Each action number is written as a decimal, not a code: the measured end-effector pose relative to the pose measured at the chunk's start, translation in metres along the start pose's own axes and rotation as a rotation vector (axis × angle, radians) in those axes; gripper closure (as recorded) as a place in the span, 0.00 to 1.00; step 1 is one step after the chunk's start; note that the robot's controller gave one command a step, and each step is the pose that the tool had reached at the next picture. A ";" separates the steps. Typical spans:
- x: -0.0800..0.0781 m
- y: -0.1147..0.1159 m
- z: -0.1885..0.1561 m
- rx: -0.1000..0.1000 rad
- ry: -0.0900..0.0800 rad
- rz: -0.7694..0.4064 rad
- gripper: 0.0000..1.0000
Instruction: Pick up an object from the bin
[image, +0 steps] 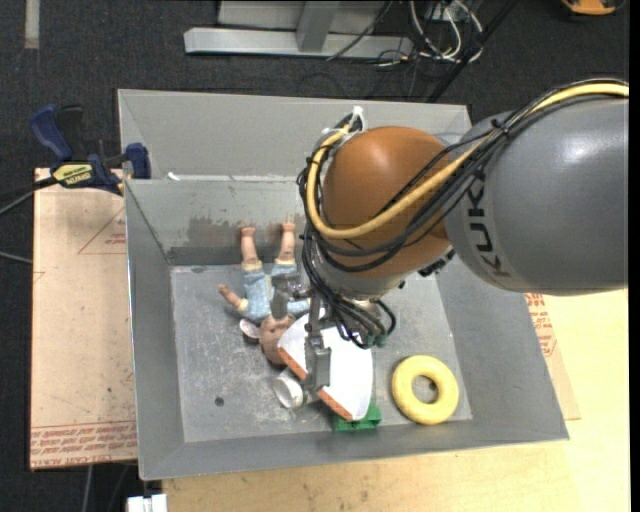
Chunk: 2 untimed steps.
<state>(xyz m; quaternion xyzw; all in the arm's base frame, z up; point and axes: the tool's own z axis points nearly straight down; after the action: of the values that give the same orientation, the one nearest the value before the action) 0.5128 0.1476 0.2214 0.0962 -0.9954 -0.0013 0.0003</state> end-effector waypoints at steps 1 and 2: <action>-0.018 -0.002 0.028 0.000 -0.005 -0.047 0.00; -0.033 -0.001 0.070 -0.001 -0.005 -0.098 0.00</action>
Offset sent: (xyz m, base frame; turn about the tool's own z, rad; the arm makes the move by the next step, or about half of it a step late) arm 0.0368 0.0060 -0.0833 -0.1113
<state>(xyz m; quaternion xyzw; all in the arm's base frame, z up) 0.5456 0.1527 0.1511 0.1446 -0.9895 -0.0018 -0.0020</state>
